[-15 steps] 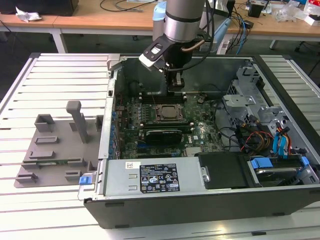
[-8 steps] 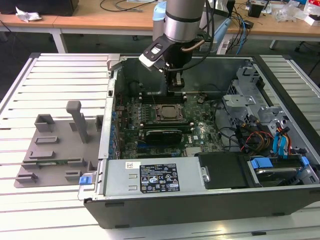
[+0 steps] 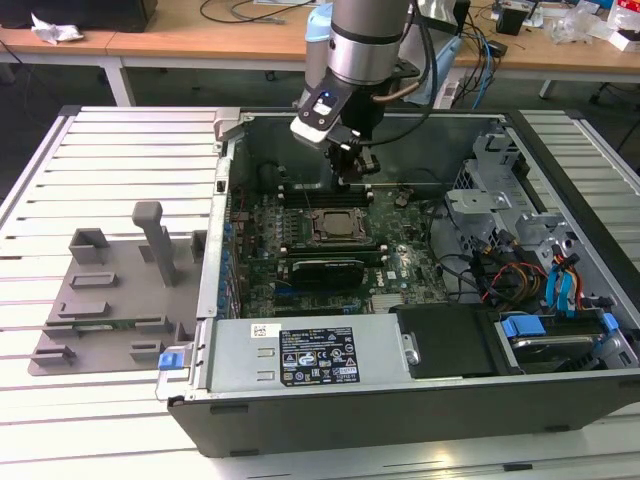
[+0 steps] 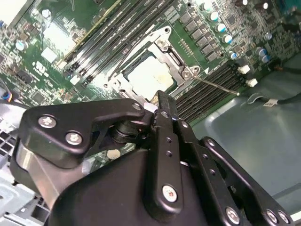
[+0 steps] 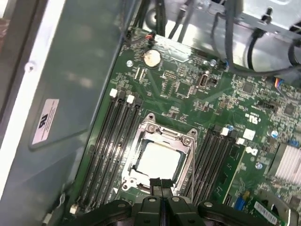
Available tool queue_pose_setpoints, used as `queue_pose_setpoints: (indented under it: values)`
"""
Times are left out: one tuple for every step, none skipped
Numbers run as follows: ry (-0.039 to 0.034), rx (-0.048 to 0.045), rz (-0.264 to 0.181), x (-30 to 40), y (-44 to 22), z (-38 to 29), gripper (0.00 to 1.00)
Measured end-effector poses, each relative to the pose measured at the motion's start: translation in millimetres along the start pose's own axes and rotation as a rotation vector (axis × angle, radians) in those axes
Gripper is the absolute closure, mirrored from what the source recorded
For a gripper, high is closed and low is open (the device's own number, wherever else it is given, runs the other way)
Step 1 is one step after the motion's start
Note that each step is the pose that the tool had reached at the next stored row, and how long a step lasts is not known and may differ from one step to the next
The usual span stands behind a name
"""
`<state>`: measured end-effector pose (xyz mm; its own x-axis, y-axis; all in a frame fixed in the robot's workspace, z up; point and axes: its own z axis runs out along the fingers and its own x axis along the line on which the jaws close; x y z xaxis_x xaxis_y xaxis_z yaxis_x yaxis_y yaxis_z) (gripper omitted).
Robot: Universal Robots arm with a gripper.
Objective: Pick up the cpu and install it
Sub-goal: 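Install the first cpu locking lever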
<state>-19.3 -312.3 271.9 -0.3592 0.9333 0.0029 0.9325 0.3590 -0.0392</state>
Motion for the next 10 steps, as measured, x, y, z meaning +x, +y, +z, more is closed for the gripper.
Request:
queue_pose_setpoints:
  values:
    - [-0.0005,0.0000,-0.011,0.0,0.0,0.0,0.89]
    - [-0.0025,0.0002,-0.064,0.0,0.0,0.0,0.89]
    - [-0.0030,0.0003,-0.076,0.0,0.0,0.0,0.89]
    - [-0.0036,0.0003,-0.089,0.0,0.0,0.0,0.89]
    - [-0.0047,0.0004,-0.120,0.0,0.0,0.0,0.89]
    - [-0.0056,0.0004,-0.144,0.0,0.0,0.0,0.89]
    - [-0.0065,0.0005,-0.165,0.0,0.0,0.0,0.89]
    - [-0.0070,0.0005,-0.178,0.0,0.0,0.0,0.89]
    - [-0.0076,0.0006,-0.195,0.0,0.0,0.0,0.89]
    - [-0.0083,0.0006,-0.212,0.0,0.0,0.0,0.89]
